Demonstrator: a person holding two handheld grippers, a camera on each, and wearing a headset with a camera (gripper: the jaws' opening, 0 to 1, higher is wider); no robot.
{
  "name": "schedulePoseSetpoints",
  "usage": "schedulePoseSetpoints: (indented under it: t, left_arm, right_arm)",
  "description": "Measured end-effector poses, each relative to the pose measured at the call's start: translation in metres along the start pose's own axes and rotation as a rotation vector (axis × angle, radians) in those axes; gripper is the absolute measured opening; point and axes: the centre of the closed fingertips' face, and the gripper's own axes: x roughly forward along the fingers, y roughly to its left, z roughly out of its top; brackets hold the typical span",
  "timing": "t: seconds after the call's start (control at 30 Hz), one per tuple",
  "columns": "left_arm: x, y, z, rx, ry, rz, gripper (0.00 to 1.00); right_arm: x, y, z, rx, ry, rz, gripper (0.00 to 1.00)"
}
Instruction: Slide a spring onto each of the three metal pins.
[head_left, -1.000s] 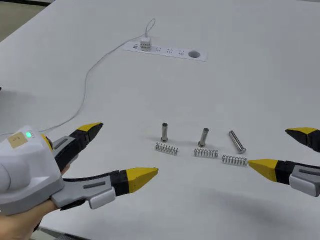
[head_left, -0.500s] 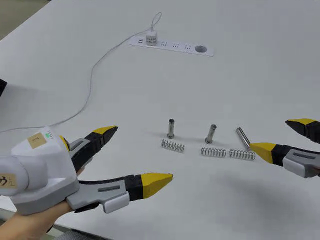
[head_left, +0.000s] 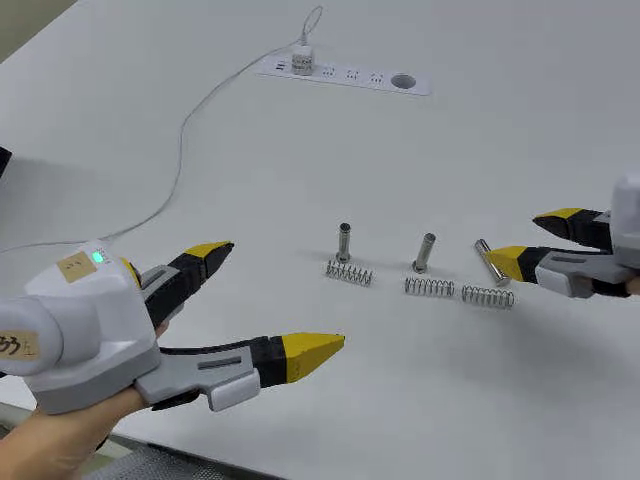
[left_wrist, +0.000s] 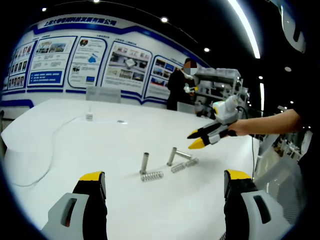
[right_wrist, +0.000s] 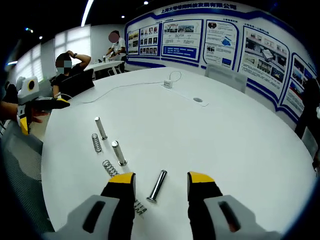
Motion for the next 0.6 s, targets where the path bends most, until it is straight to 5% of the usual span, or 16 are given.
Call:
schedulePoseSetpoints:
  t: [0.27,0.6]
  left_arm:
    - [-0.001,0.005,0.0,-0.019,-0.005,0.022,1.0]
    - [0.001,-0.001,-0.001,0.013,0.011,0.004,1.0]
  right_arm:
    - [0.026,-0.004,-0.016,0.092,0.083,0.0,0.3]
    - [0.037,-0.001,-0.025,0.123,0.14,0.003,0.19]
